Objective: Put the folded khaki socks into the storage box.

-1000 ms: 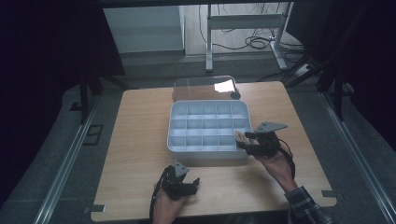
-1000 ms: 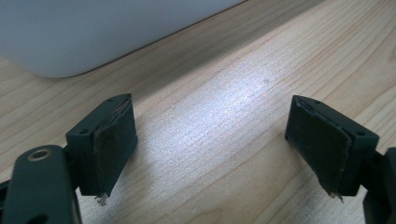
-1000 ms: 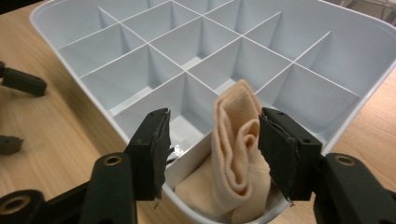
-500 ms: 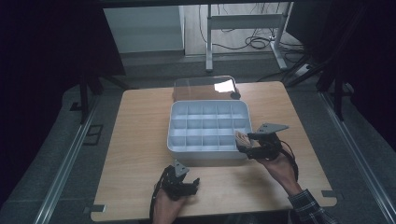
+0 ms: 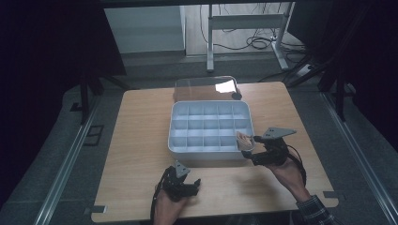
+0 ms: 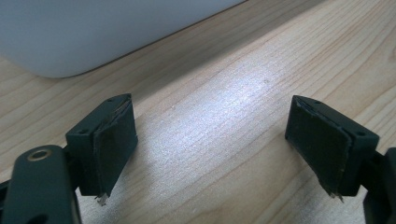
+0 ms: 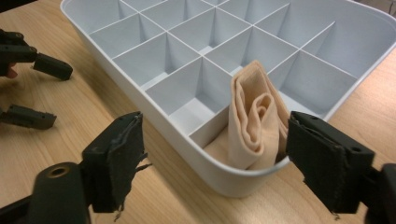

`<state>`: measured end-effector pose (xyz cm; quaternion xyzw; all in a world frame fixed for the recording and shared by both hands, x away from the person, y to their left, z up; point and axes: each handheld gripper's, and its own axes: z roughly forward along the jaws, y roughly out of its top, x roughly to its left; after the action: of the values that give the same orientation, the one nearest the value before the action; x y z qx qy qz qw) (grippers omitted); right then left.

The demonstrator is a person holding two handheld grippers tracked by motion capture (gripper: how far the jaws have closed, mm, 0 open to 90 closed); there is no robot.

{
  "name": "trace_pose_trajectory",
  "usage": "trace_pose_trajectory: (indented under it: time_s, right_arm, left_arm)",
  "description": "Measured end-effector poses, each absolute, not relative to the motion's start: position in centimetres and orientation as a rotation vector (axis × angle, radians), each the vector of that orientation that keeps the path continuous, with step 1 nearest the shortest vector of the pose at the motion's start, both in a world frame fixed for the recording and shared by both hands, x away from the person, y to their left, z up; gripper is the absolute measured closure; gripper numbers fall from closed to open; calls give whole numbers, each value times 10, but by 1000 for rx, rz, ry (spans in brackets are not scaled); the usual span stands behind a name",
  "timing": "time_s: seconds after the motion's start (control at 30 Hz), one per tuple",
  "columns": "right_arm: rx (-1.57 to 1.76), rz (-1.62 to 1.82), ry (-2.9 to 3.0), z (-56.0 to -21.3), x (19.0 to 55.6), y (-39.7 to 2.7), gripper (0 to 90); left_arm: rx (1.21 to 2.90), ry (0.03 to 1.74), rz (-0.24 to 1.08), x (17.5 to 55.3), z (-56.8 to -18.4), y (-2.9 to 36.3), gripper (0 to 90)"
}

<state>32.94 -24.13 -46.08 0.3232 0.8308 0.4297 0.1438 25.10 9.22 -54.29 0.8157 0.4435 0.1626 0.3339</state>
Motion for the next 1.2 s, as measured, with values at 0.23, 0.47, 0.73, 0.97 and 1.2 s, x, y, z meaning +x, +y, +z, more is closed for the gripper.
trace_pose_trajectory:
  time_s: [0.23, 0.47, 0.73, 0.97, 1.2]
  right_arm:
    - [919, 1209, 2406, -461, 319, -249, 144]
    - [923, 1183, 2398, -461, 310, -261, 127]
    - [940, 1167, 2398, -467, 302, -273, 120]
    - [973, 1155, 2397, -478, 295, -283, 107]
    - [981, 1142, 2397, -490, 291, -286, 104]
  left_arm:
    - [2129, 1157, 426, 251, -543, 92, 164]
    - [2128, 1162, 427, 251, -543, 92, 163]
    - [2123, 1165, 428, 251, -543, 92, 162]
    - [2128, 1163, 427, 251, -543, 92, 162]
    - [2126, 1165, 426, 251, -543, 92, 163]
